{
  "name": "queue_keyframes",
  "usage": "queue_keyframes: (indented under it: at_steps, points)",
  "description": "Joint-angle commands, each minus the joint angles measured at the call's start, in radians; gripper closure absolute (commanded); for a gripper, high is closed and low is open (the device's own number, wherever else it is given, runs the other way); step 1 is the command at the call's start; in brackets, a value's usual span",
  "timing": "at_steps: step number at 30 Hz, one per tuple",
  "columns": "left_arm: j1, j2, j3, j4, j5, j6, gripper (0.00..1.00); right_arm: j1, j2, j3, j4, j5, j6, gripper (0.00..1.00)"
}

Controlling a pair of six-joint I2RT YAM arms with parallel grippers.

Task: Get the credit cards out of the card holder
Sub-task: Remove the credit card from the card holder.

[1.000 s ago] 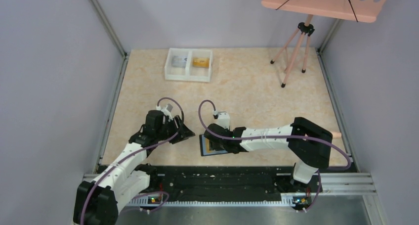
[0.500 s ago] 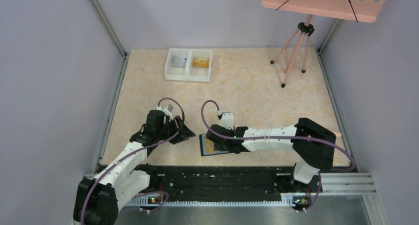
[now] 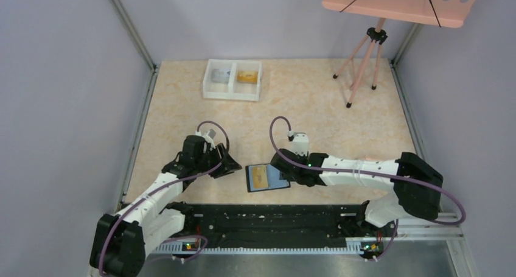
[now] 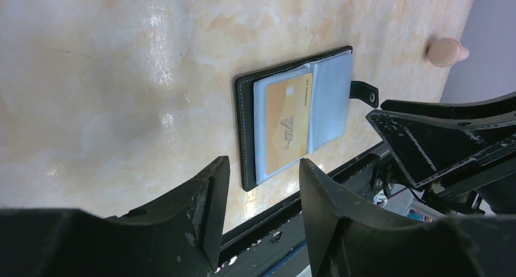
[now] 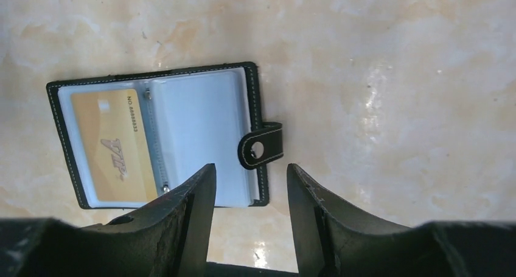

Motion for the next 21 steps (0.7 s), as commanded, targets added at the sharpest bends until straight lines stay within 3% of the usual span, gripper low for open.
queue_keyframes:
  at_steps: [1, 6, 13, 21]
  points:
    - [-0.012, 0.006, 0.014, 0.050, 0.008, 0.006, 0.49, -0.018, -0.108, -0.014, -0.026, 0.023, -0.008, 0.54]
    - [-0.023, 0.031, -0.003, 0.098, 0.024, -0.010, 0.50, -0.018, -0.187, -0.073, 0.184, -0.137, -0.139, 0.60]
    - [-0.076, 0.063, -0.010, 0.155, 0.013, -0.027, 0.53, -0.080, -0.170, -0.189, 0.486, -0.412, -0.176, 0.69]
    - [-0.168, 0.180, -0.029, 0.282, -0.008, -0.058, 0.84, -0.127, -0.103, -0.269, 0.703, -0.541, -0.148, 0.75]
